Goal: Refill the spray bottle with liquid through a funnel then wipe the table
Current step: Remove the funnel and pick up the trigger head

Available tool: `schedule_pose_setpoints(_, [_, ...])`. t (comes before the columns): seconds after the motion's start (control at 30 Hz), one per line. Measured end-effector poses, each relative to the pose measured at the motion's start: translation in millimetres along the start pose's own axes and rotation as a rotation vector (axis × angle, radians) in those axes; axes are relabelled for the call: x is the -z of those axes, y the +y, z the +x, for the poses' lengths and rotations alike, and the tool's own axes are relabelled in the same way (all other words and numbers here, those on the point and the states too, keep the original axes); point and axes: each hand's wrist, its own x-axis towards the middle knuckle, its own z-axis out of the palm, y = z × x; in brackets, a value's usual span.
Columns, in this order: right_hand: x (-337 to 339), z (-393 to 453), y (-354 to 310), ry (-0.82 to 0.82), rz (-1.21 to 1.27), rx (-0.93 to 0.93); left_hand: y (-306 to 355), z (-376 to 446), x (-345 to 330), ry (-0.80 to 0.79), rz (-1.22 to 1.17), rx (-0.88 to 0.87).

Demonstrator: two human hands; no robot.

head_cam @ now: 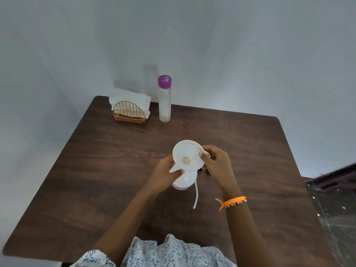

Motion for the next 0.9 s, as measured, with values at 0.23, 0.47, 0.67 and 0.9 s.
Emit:
schedule_pose_setpoints(0.23, [0.1, -5.6, -2.2, 0.124, -0.089, 0.072, -10.5, 5.4, -9.6, 0.119, 0.115, -0.027])
schedule_pose_setpoints(0.47, [14.6, -4.8, -4.5, 0.153, 0.095, 0.049, -16.0, 7.0, -9.8, 0.132, 0.090, -0.003])
schedule_pose_setpoints(0.67, [15.7, -5.5, -2.2, 0.144, 0.167, 0.024, -17.3, 7.4, -10.6, 0.134, 0.097, -0.004])
schedule_pose_setpoints(0.9, [13.3, -4.5, 4.9, 0.145, 0.030, 0.052, -17.8, 7.6, -10.9, 0.141, 0.123, -0.031])
